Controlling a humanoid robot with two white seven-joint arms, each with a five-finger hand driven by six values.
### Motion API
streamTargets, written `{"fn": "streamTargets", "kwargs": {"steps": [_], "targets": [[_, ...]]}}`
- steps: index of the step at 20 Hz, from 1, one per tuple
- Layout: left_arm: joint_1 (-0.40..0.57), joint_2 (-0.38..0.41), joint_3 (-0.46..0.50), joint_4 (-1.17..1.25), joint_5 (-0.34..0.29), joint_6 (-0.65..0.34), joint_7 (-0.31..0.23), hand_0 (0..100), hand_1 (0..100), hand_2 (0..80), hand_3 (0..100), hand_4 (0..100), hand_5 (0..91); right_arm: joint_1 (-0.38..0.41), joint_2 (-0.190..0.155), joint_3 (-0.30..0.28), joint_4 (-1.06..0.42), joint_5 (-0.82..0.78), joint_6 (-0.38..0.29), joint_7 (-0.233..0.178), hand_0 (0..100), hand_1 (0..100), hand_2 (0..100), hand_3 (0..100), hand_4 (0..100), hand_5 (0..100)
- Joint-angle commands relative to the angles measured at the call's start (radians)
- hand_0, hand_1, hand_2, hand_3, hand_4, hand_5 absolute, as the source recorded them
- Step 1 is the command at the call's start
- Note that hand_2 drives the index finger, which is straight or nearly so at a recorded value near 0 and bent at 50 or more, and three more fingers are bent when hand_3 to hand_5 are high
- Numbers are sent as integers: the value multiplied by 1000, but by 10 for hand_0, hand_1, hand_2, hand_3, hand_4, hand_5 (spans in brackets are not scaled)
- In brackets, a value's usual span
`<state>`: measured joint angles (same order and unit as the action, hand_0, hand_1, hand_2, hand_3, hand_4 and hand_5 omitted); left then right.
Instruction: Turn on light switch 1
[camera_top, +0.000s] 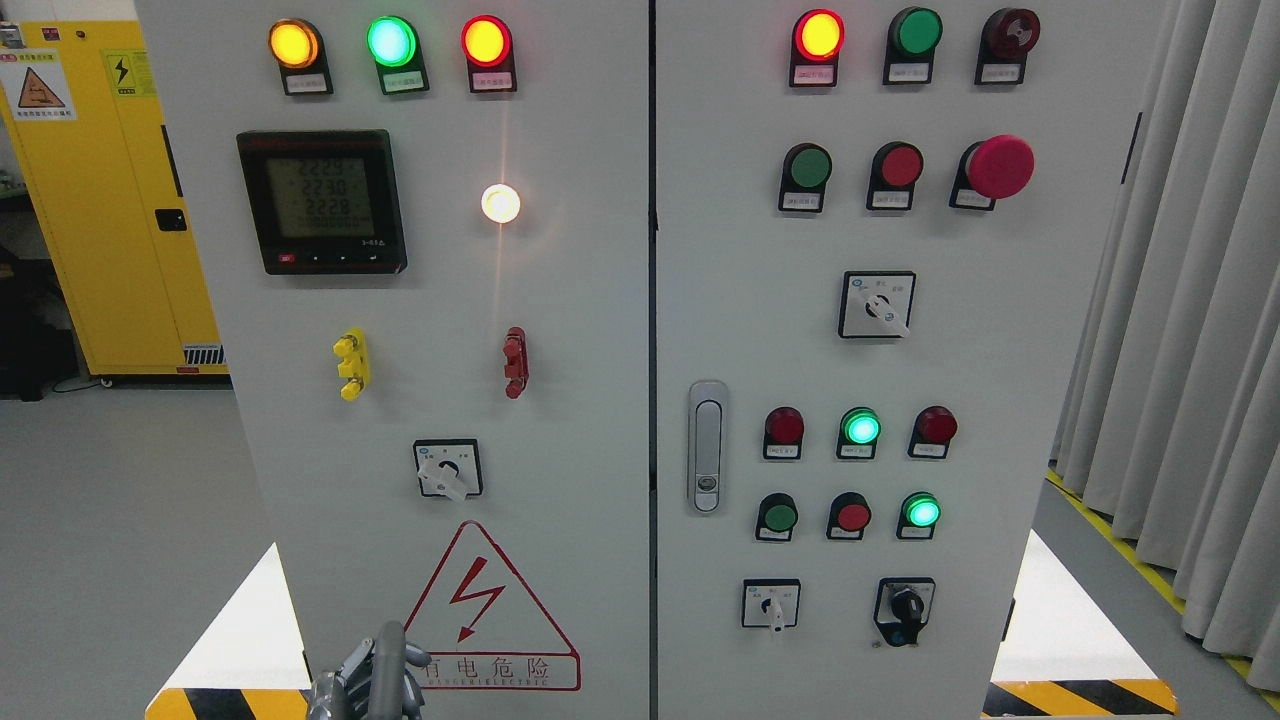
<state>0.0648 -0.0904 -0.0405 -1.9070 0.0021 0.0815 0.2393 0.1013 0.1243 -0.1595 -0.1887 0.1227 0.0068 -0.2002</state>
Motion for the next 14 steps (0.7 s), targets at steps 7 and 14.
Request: {"fn": "streamTargets", "kwargs": {"steps": [7, 14], "targets": [[259, 84, 96, 696, 67, -414, -141, 328, 101, 580, 944, 901, 752, 0, 0, 0, 0, 0, 1, -1, 0, 500, 40, 0, 0, 0], [184, 93, 106, 1342, 67, -467, -408, 312, 130, 366, 666, 666, 387, 0, 0, 0, 0, 0, 1, 1, 0, 500, 40, 0, 0, 0]]}}
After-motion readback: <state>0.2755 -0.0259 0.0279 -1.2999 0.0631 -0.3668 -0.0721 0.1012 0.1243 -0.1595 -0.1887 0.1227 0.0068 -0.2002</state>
